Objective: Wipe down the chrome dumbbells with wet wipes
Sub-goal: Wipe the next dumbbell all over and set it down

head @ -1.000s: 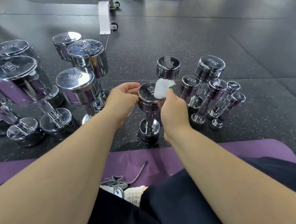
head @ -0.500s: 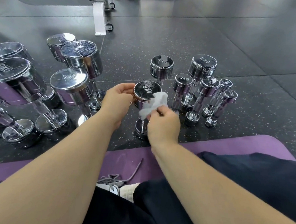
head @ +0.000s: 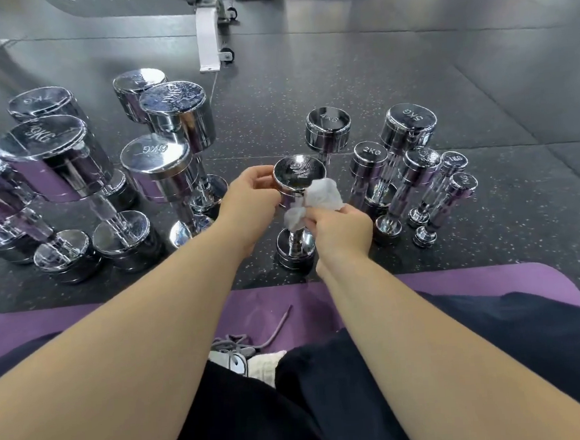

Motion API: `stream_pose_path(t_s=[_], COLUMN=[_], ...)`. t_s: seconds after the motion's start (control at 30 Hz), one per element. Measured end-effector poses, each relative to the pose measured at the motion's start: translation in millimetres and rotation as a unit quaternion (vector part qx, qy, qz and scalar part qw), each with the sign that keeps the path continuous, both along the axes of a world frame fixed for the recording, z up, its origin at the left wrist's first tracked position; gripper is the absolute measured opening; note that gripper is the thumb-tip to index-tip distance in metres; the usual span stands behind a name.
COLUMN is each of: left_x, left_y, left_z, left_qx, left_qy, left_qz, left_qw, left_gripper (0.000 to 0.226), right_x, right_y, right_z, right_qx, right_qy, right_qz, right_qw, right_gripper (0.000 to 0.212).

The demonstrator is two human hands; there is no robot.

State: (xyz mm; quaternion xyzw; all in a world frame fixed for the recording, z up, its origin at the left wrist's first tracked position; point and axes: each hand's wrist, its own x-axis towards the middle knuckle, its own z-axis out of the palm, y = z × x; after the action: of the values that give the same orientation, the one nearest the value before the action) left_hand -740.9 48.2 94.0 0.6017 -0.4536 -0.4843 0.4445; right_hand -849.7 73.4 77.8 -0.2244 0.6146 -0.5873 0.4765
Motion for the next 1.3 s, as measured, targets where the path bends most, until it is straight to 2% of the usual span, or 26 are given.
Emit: stream_pose_path(t_s=[0.1,0.17,0.27,0.33,0.47,0.63,0.67,0.8,0.9,0.97,1.07,1.2,1.3], left_x=[-5.2,-2.9,3.4,2.5,-1.4,-4.2,-6.0,-14.9,-22.8,-23.5,-18.1,-14.3,-20.2], left_y=[5.3,8.3,10.8,13.2,9.6,14.7,16.2,21.5,28.4,31.6,33.3,32.5,35.2], left_z=[6.9,12.8,16.9,18.1,18.4,4.5,0.6,-1.4,-0.8,-0.4,0.8,-6.5,-10.1], left_qx=[0.124,0.208,0.232,0.201,0.060,0.054,0.050,-0.048,-0.087,-0.100,-0.120,-0.100,-0.128], left_qy=[0.013,0.074,0.127,0.112,0.154,0.092,0.070,-0.129,-0.175,-0.169,-0.181,-0.182,-0.221], left_qz=[-0.006,-0.053,-0.106,-0.078,0.063,0.098,0.100,0.139,0.137,0.123,0.084,0.091,0.114], left_qw=[0.992,0.974,0.959,0.970,0.984,0.989,0.991,0.981,0.971,0.973,0.972,0.974,0.960], left_gripper=[0.019,0.024,0.017,0.003,0.020,0.014,0.013,0.019,0.014,0.014,0.028,0.022,0.020], right_x=[-4.3,-6.1,-1.9,1.6,3.8,-1.2,-2.4,-2.9,1.0,4.7,5.5,-0.8,-0.6], right_y=[0.6,-0.9,3.5,4.5,1.7,3.6,3.9,3.0,4.1,7.2,8.3,4.4,2.8], right_z=[7.1,9.3,4.9,7.6,14.6,16.8,17.4,16.7,7.8,0.5,-1.8,0.4,-8.7], right_qx=[-0.039,-0.040,-0.005,-0.025,-0.038,-0.029,-0.041,-0.052,-0.037,-0.026,-0.018,0.000,0.038], right_qy=[-0.053,-0.080,-0.085,-0.097,-0.093,-0.098,-0.090,-0.031,-0.026,-0.042,-0.068,-0.079,-0.076], right_qz=[0.011,0.020,0.031,0.037,0.062,0.045,0.036,0.023,0.032,0.053,0.069,0.064,0.075], right_qw=[0.998,0.996,0.996,0.994,0.993,0.994,0.994,0.998,0.998,0.997,0.995,0.995,0.994], right_gripper=[0.025,0.021,0.018,0.019,0.013,0.026,0.025,0.019,0.018,0.014,0.013,0.026,0.033])
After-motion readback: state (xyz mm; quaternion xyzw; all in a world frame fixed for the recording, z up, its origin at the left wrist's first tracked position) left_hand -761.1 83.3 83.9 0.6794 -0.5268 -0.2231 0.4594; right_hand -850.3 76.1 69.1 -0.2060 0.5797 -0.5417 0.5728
